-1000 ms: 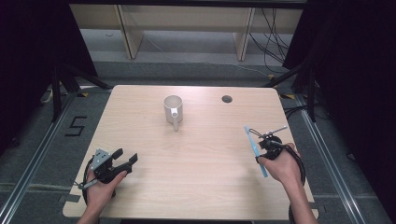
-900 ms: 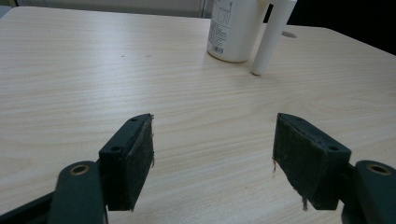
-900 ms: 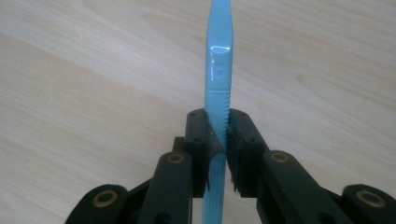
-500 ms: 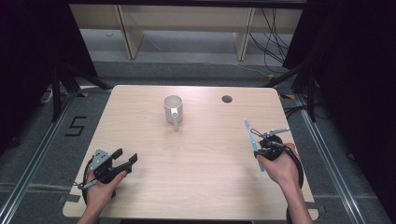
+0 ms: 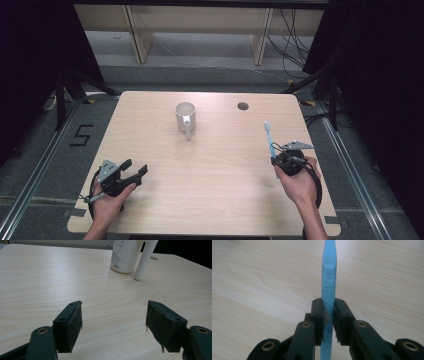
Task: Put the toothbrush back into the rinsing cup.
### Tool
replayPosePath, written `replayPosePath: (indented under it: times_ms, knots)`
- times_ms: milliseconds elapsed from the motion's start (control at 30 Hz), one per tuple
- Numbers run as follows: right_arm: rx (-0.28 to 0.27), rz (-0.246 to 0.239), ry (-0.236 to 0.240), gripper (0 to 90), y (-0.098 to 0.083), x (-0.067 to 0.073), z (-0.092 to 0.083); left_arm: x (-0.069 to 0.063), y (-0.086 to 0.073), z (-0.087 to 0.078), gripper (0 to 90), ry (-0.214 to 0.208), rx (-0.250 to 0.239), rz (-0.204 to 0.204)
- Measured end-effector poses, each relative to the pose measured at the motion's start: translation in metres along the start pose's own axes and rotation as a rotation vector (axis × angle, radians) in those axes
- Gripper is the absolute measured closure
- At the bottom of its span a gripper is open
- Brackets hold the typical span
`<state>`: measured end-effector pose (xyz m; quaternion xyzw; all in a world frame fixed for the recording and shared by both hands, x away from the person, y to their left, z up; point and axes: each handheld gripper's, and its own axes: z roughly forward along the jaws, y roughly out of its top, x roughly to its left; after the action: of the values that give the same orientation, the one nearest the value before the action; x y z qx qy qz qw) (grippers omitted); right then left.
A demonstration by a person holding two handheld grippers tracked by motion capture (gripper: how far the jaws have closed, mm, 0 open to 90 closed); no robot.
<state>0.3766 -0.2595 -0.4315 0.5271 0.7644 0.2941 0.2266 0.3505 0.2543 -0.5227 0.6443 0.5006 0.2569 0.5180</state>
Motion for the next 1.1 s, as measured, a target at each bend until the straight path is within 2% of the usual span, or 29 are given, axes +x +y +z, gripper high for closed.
replayPosePath:
  times_ms: [33, 67, 100, 133, 167, 200, 233, 267, 300, 467, 500, 533, 600, 700, 733, 767, 800, 833, 867, 900, 1067, 1100]
  knots:
    - [-0.003, 0.018, 0.001, 79.6, -0.001, 0.001, 0.0, 0.0, 0.0, 0.0, 28.6, -0.004, -0.005, -0.002]
    - [-0.015, 0.005, 0.014, 79.6, -0.002, -0.001, 0.001, 0.0, 0.0, 0.0, 28.6, -0.004, -0.006, -0.004]
    - [-0.014, 0.02, -0.006, 79.6, -0.003, 0.001, 0.0, 0.001, 0.0, 0.0, 28.5, -0.004, -0.006, -0.006]
    - [-0.038, 0.015, 0.008, 79.6, -0.004, 0.001, 0.002, 0.001, 0.0, 0.0, 28.5, -0.004, -0.007, -0.007]
    - [-0.038, 0.018, -0.004, 79.6, -0.004, 0.002, 0.001, 0.001, 0.0, 0.0, 28.6, -0.004, -0.007, -0.007]
    - [-0.048, 0.004, -0.004, 79.7, -0.004, 0.001, 0.002, 0.001, 0.0, 0.001, 28.6, -0.005, -0.007, -0.007]
    - [-0.068, 0.011, -0.002, 79.7, -0.005, 0.002, 0.003, 0.001, 0.0, 0.001, 28.6, -0.004, -0.007, -0.007]
    - [-0.048, -0.018, -0.019, 79.6, -0.005, 0.001, 0.0, 0.001, 0.0, 0.001, 28.6, -0.004, -0.007, -0.007]
    - [-0.077, 0.014, 0.007, 79.6, -0.005, 0.003, 0.002, 0.001, 0.0, 0.0, 28.6, -0.004, -0.007, -0.007]
    - [-0.153, 0.018, -0.023, 79.6, -0.007, 0.007, 0.002, 0.0, 0.0, 0.0, 28.5, -0.002, -0.007, -0.005]
    - [-0.161, 0.042, -0.015, 79.6, -0.008, 0.009, 0.002, 0.0, 0.0, 0.0, 28.5, -0.002, -0.007, -0.005]
    - [-0.166, 0.046, -0.015, 79.6, -0.008, 0.01, 0.002, 0.0, 0.0, 0.0, 28.5, -0.002, -0.007, -0.006]
    - [-0.2, 0.022, -0.033, 79.6, -0.009, 0.008, 0.003, 0.001, 0.0, 0.0, 28.5, -0.002, -0.009, -0.007]
    - [-0.224, 0.029, -0.019, 79.6, -0.01, 0.01, 0.005, 0.001, 0.0, 0.0, 28.5, -0.002, -0.008, -0.008]
    - [-0.236, 0.012, -0.024, 79.6, -0.01, 0.011, 0.004, 0.001, 0.0, 0.0, 28.6, -0.002, -0.009, -0.008]
    - [-0.233, 0.047, -0.02, 79.6, -0.01, 0.015, 0.004, 0.001, 0.0, 0.0, 28.5, -0.002, -0.009, -0.008]
    - [-0.269, 0.005, -0.032, 79.6, -0.01, 0.013, 0.005, 0.0, 0.0, 0.0, 28.5, 0.0, -0.009, -0.008]
    - [-0.281, 0.04, -0.029, 79.7, -0.011, 0.017, 0.005, 0.0, 0.0, 0.0, 28.5, 0.0, -0.009, -0.008]
    - [-0.292, 0.022, -0.036, 79.7, -0.011, 0.016, 0.005, 0.0, 0.0, 0.0, 28.5, 0.0, -0.009, -0.008]
    - [-0.309, -0.019, -0.043, 79.6, -0.011, 0.015, 0.005, 0.001, 0.0, 0.0, 28.5, -0.001, -0.009, -0.008]
    - [-0.387, -0.023, -0.044, 79.7, -0.01, 0.02, 0.006, 0.001, 0.0, 0.0, 28.5, 0.0, -0.009, -0.008]
    - [-0.397, -0.004, -0.032, 79.7, -0.01, 0.022, 0.007, 0.001, 0.0, 0.0, 28.5, 0.0, -0.009, -0.009]
